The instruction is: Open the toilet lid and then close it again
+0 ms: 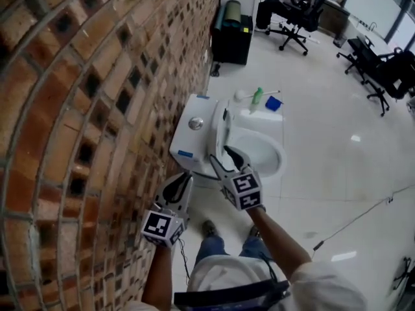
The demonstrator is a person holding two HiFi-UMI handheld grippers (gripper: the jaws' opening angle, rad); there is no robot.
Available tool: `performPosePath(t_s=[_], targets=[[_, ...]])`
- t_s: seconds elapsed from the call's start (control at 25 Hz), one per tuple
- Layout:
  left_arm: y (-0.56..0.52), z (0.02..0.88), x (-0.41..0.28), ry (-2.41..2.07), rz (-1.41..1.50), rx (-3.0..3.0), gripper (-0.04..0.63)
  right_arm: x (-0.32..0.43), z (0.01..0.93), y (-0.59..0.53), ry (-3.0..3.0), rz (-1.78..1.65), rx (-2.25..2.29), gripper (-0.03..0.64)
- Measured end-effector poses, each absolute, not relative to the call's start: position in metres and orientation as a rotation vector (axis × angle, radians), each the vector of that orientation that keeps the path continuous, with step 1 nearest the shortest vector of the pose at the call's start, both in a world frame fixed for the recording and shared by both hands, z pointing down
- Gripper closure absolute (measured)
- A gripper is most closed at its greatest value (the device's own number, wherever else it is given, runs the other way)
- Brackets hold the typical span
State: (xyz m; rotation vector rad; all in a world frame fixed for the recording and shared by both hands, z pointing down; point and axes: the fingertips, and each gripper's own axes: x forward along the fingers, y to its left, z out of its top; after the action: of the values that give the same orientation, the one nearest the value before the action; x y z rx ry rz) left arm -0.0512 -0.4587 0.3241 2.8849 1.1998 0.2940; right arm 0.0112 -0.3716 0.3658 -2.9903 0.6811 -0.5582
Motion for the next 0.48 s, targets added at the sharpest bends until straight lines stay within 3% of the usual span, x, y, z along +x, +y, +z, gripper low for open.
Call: performPosePath(t_s=[0.48], targets=[[-0.44,0.332,-0.058,0.998,0.324,2.895,0.551,0.024,0.386,-0.351,0.876,-0.628,-2.998,0.417]])
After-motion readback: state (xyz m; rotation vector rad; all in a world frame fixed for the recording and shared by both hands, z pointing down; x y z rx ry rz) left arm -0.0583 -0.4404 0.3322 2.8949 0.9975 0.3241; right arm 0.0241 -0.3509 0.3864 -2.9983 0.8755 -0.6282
